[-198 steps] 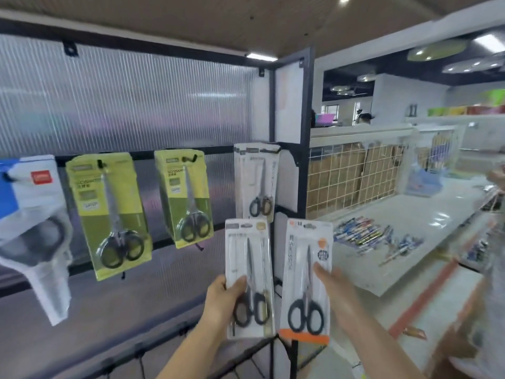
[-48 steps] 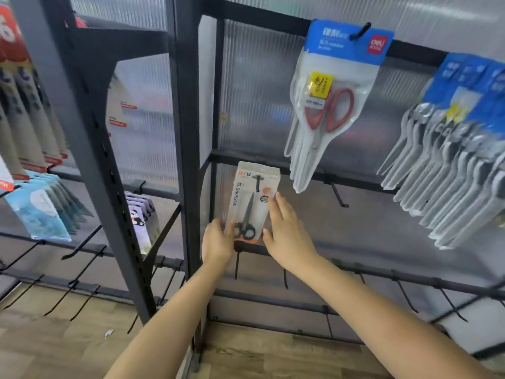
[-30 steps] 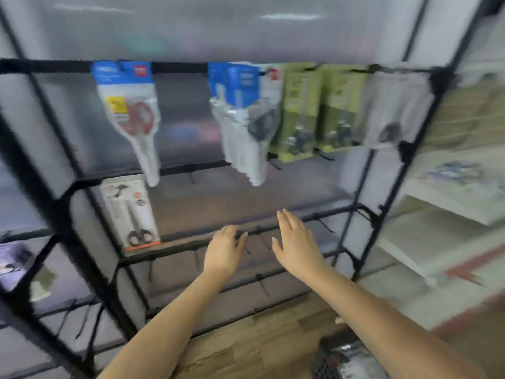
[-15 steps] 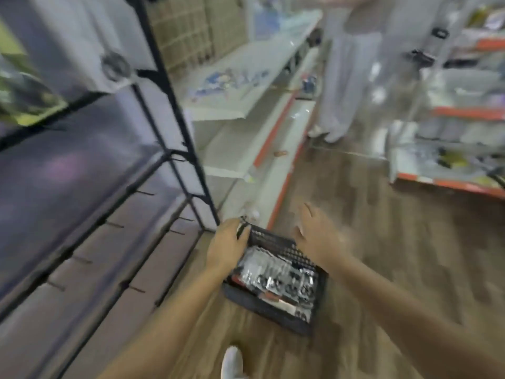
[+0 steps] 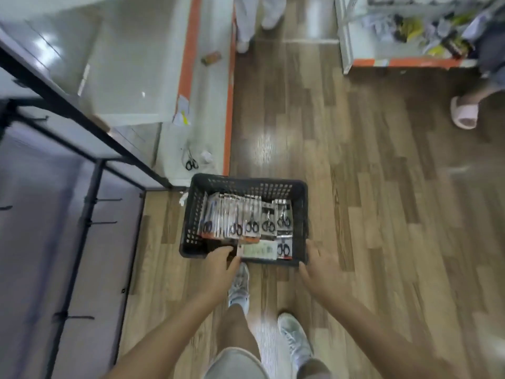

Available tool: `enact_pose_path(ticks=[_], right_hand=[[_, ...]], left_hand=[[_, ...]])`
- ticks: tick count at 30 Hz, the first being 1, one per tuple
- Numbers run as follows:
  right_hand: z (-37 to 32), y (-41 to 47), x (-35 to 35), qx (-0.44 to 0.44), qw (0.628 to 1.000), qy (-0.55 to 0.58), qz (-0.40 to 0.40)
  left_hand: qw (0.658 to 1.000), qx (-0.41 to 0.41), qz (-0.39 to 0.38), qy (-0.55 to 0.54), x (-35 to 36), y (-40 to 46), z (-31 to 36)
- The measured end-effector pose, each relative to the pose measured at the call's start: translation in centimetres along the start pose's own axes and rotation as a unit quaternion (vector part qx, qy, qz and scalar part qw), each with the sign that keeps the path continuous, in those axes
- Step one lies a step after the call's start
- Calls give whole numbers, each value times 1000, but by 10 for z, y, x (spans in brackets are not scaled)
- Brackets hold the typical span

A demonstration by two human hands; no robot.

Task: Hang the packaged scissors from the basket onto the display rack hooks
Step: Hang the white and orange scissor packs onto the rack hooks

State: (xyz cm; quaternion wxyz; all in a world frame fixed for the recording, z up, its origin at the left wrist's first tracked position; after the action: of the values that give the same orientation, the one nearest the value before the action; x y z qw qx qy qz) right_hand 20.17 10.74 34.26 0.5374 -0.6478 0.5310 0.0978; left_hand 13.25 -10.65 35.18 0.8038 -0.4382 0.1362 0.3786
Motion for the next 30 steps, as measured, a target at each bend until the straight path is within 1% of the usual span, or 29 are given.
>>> enact_pose_path(ticks=[3, 5, 8, 11, 15, 18, 23, 26, 28, 30], right_hand=[[1, 28, 35, 29, 999, 26, -21], [3, 53, 54, 47, 997, 43, -34], [11, 95, 80, 64, 995, 62, -46], [19, 143, 103, 58, 996, 52, -49], [36, 220, 140, 36, 998, 5, -44], [55, 276, 179, 22, 999, 0, -43], [81, 356, 251, 7, 999, -10, -49], [89, 404, 286, -12, 998, -11, -59], [91, 435, 299, -10, 998, -21, -56], [91, 464, 306, -5, 998, -24, -55]], left_hand=[[998, -36, -45, 20, 3, 34, -54], [996, -56, -62, 31, 5, 59, -78], [996, -59, -61, 32, 10, 98, -103], [994, -64, -64, 59, 21, 143, -130], [996, -75, -28, 41, 45, 213, -166], [995, -89, 8, 35, 79, 263, -195], [993, -78, 5, 92, 140, 342, -229], [987, -72, 13, 144, 165, 392, -243], [981, -81, 27, 175, 174, 423, -250], [972, -105, 61, 200, 179, 446, -255]])
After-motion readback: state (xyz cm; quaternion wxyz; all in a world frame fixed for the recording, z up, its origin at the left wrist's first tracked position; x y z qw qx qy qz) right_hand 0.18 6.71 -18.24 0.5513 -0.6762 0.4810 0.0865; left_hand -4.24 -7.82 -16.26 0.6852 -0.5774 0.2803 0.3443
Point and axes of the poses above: each hand's wrist, its own y-axis towards the middle knuckle, its own x-axis out of the palm, z = x × y, the point moved 1 cm from there along y, towards the middle knuckle, and after that the axes turned 10 degrees about -z, right-handed, at the moved point
